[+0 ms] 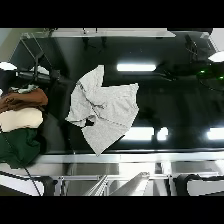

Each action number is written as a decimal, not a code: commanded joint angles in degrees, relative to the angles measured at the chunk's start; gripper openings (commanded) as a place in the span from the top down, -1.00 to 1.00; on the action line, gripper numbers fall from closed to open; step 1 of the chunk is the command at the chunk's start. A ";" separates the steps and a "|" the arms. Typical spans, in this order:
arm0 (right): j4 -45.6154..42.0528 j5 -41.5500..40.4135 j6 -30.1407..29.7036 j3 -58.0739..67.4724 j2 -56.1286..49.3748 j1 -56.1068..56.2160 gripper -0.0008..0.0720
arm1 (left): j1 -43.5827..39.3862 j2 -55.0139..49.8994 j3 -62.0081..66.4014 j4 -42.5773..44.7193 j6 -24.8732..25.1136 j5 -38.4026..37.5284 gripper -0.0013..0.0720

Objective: Fold the shirts.

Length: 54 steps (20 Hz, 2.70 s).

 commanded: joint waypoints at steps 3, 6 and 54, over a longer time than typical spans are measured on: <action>-4.37 18.05 1.25 -15.15 3.87 -3.39 -0.33 | 4.50 3.54 -12.57 13.60 -4.11 -9.05 -0.98; -3.28 8.66 -0.87 -33.59 7.08 0.13 -0.33 | 4.42 7.89 -27.85 15.32 -3.45 0.52 -0.95; 11.61 -5.64 -10.99 -3.37 20.20 5.77 0.93 | 10.25 37.86 -23.10 -19.26 18.64 4.28 0.89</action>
